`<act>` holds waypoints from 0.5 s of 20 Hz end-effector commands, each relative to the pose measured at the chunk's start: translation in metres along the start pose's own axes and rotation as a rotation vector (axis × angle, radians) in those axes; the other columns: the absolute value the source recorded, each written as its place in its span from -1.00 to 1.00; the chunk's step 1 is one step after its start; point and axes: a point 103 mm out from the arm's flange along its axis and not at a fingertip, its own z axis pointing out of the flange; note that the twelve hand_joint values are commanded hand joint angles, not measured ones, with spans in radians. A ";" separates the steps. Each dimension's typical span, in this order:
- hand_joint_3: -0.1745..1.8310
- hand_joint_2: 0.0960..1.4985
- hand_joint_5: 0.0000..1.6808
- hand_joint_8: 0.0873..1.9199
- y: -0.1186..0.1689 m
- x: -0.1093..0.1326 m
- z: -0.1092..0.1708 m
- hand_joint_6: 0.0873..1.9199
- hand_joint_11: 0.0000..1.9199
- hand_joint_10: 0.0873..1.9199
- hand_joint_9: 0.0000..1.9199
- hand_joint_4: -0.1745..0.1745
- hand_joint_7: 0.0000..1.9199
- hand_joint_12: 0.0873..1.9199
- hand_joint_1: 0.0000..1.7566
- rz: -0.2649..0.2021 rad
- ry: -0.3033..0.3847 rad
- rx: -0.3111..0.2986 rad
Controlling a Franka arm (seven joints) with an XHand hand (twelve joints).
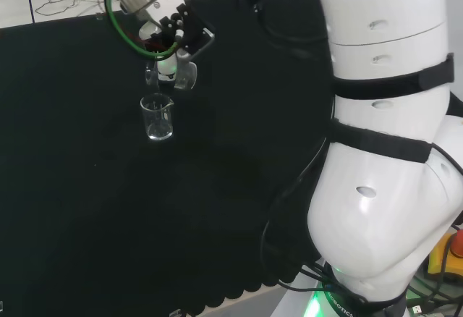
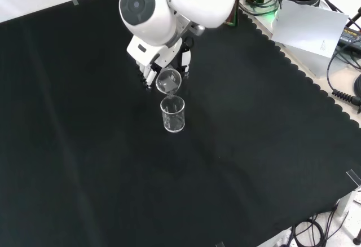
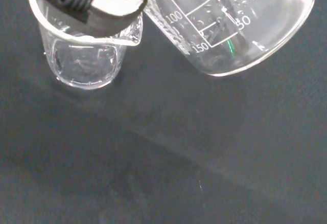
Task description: Pour the water from the handheld beaker into the one on the table.
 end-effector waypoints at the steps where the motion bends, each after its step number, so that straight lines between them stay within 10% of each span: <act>1: -1.00 0.46 0.23 -0.27 -0.001 -0.025 0.012 -0.12 0.13 -0.01 0.28 -0.48 0.30 -0.21 0.45 -0.019 0.136 -0.107; 10: -1.00 0.46 0.22 -0.26 0.008 -0.055 0.036 -0.12 0.13 -0.01 0.28 -0.49 0.30 -0.21 0.45 -0.001 0.237 -0.149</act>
